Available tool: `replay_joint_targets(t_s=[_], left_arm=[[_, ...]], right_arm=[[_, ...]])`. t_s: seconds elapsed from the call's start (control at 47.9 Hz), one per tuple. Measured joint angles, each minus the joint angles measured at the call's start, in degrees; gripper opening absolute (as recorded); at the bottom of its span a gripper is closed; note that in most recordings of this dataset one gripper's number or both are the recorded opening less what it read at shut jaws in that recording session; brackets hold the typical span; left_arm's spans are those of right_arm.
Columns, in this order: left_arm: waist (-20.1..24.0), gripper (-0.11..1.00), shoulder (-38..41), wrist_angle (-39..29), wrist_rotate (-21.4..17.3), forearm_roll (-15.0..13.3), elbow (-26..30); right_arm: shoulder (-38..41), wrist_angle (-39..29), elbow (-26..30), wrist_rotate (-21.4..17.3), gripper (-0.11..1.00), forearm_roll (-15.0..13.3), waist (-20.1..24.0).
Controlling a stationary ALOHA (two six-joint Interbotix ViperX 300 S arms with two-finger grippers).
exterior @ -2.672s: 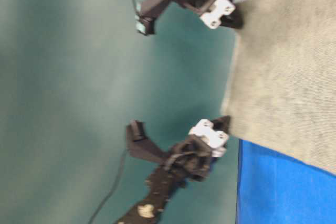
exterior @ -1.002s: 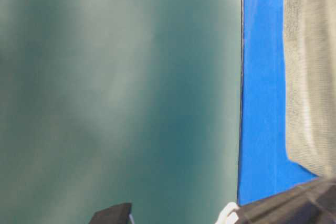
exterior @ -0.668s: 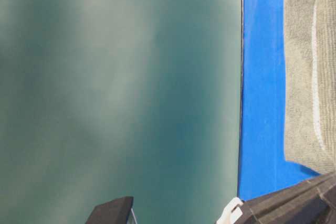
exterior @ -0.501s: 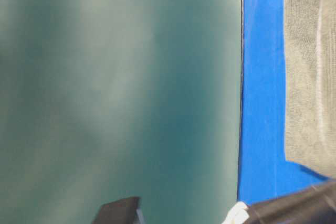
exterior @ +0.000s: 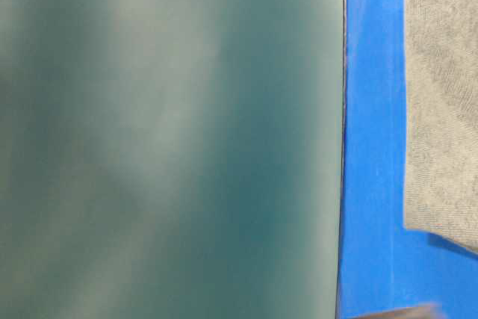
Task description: Fold a large towel.
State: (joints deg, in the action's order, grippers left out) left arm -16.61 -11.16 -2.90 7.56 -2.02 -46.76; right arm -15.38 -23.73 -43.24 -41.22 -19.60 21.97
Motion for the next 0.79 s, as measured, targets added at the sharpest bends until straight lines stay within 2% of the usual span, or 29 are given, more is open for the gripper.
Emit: replay_joint_targets(t_s=[0.146,0.418,0.605,0.793], left_arm=[[0.00,0.64,-7.56,-3.08,-1.32,0.26,0.18],[2.02,0.64,-25.05,-4.48,-6.24,0.35,-2.11],[6.15,0.62,-37.35,-7.73,-7.38,0.35,-6.15],[9.93,0.62,-47.99,-10.55,-7.38,0.44,-11.43]], right_arm=[[-6.24,-5.98,2.02,0.00,0.60,-2.81,0.88],[-21.62,-10.46,0.35,-0.62,0.59,-14.33,0.44],[-33.66,-13.10,-2.90,-0.79,0.59,-18.11,-0.70],[-46.32,-15.03,-9.67,-2.81,0.59,-21.36,-2.99]])
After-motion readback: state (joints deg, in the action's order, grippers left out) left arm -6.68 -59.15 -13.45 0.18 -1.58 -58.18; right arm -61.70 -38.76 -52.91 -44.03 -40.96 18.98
